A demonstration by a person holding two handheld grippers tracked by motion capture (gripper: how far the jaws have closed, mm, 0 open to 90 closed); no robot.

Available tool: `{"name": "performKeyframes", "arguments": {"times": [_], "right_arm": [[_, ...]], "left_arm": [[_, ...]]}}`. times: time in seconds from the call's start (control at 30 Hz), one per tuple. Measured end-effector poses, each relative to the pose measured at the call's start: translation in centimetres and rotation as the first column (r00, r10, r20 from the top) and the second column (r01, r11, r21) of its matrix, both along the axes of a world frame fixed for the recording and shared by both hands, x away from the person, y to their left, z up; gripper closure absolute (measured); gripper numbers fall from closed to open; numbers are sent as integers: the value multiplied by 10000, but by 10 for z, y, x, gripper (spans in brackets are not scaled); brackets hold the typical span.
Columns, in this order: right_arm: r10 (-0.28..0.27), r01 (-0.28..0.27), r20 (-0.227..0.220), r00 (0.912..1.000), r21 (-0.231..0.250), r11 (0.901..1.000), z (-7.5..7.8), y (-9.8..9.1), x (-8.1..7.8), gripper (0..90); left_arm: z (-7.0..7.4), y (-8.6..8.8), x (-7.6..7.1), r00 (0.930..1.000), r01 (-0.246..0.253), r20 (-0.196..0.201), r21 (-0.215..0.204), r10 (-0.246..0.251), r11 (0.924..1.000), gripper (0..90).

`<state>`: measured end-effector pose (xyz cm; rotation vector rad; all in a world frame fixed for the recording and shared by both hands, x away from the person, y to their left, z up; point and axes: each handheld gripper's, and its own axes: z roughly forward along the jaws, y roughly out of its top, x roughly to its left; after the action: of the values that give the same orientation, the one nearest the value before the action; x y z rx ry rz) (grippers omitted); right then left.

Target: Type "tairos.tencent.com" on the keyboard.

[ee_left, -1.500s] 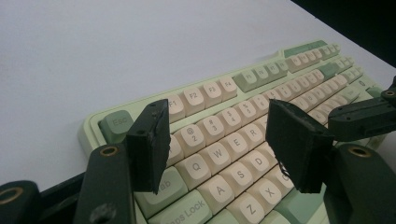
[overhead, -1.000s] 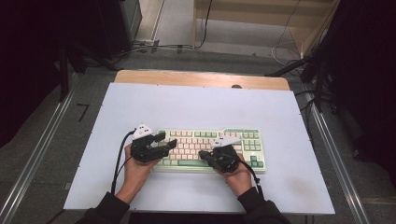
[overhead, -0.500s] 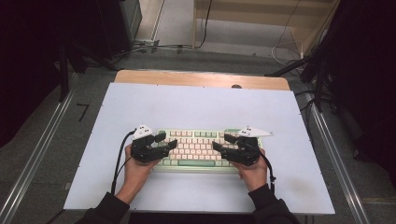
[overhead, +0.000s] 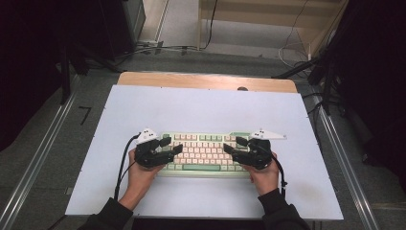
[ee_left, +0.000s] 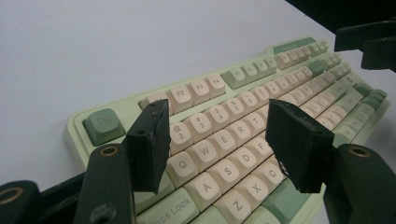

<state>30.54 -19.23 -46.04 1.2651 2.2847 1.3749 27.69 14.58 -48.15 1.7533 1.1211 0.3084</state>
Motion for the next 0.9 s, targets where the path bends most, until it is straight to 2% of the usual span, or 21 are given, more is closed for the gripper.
{"name": "performKeyframes", "arguments": {"times": [0.17,0.33,0.4,0.5,0.7,0.9], "right_arm": [[19,-19,-2,10000,3,10000,0,0,0,331],[21,-21,-23,10000,-14,10000,0,0,0,332],[35,-35,-34,10000,-23,10000,0,0,0,333],[52,-52,-32,10000,-21,10000,-1,1,0,335],[92,-92,-50,9999,-26,10000,-1,2,-1,337],[126,-126,-52,9999,-19,9999,-1,3,-1,339]], "left_arm": [[0,-1,-1,9998,178,-6,-84,-178,9998,471],[-1,-6,-2,9968,784,-116,-240,-787,9966,675],[-1,-9,-3,9929,1170,-199,-249,-1175,9928,797],[-2,-16,-4,9872,1583,-199,-108,-1585,9873,900],[-6,-29,-5,9792,2004,-378,214,-1995,9795,900],[-7,-31,-5,9775,2079,-427,294,-2066,9777,900]]}}
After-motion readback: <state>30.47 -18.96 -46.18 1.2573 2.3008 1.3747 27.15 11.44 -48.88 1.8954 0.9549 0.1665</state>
